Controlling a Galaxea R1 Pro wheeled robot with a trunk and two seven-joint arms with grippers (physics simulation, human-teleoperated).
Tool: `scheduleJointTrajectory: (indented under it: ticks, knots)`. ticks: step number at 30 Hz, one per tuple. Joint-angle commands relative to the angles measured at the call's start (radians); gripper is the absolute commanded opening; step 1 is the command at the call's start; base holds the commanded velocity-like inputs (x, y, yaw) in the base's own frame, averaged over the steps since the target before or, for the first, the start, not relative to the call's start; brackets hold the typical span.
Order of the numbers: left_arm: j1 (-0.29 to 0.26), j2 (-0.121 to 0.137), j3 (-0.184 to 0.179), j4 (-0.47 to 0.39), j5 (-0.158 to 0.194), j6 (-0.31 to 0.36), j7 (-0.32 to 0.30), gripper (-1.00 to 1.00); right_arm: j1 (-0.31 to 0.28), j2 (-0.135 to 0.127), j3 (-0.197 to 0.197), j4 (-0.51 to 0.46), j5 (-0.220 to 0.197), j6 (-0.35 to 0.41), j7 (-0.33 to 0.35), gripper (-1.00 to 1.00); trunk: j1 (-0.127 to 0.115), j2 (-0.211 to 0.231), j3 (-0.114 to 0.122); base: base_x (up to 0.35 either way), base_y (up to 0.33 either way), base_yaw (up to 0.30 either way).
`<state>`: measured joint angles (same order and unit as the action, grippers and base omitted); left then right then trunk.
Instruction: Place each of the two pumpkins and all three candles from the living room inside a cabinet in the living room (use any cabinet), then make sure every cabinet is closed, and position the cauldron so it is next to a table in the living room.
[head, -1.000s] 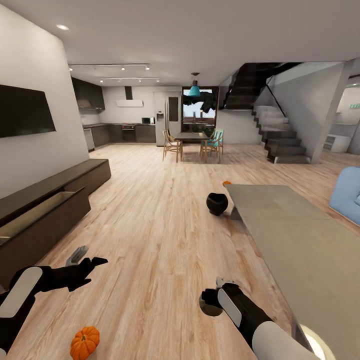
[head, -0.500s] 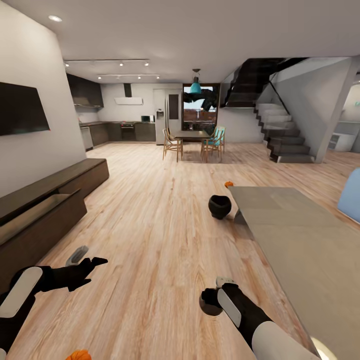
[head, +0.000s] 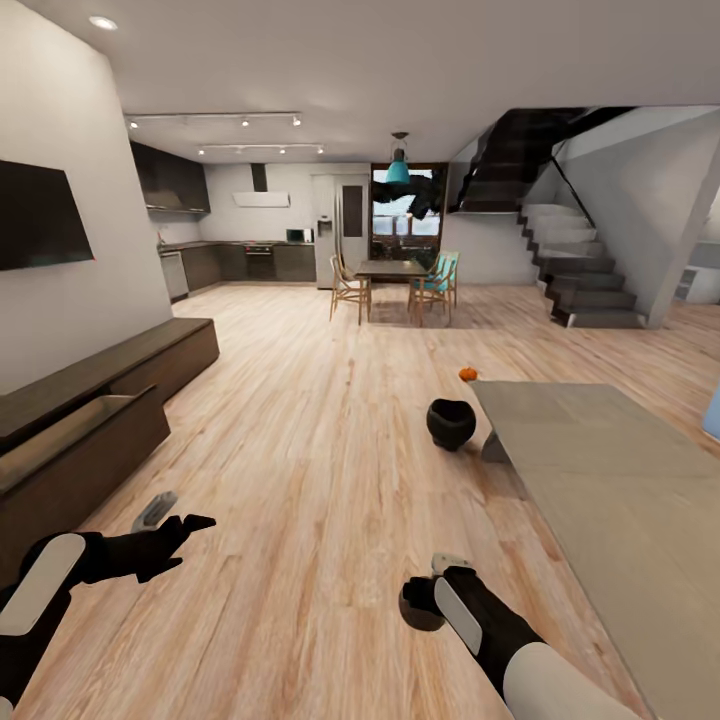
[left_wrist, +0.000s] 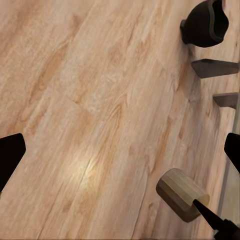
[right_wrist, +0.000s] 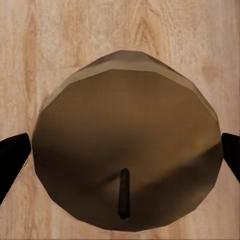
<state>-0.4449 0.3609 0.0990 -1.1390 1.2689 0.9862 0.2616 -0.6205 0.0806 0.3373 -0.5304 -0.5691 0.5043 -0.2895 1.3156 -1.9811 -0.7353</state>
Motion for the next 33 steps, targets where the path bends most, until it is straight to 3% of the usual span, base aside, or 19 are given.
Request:
scheduleJointTrajectory:
  ticks: [1, 14, 33]
  knots:
    - [0.0, 0.0, 0.001, -0.001, 0.01, 0.003, 0.01, 1.0, -0.001, -0.001, 0.006, -0.002, -0.01, 0.002, -0.01, -1.0, 0.0, 0.0, -0.001, 0.338, 0.008, 0.109]
    - [0.0, 0.0, 0.001, -0.001, 0.01, 0.003, 0.01, 1.0, -0.001, -0.001, 0.006, -0.002, -0.009, 0.002, -0.01, -1.0, 0.0, 0.0, -0.001, 0.337, -0.026, 0.016]
    - [0.0, 0.0, -0.001, -0.001, 0.01, 0.003, 0.01, 1.0, -0.001, -0.001, 0.006, -0.002, -0.009, 0.002, -0.01, -1.0, 0.0, 0.0, -0.001, 0.33, -0.027, 0.143]
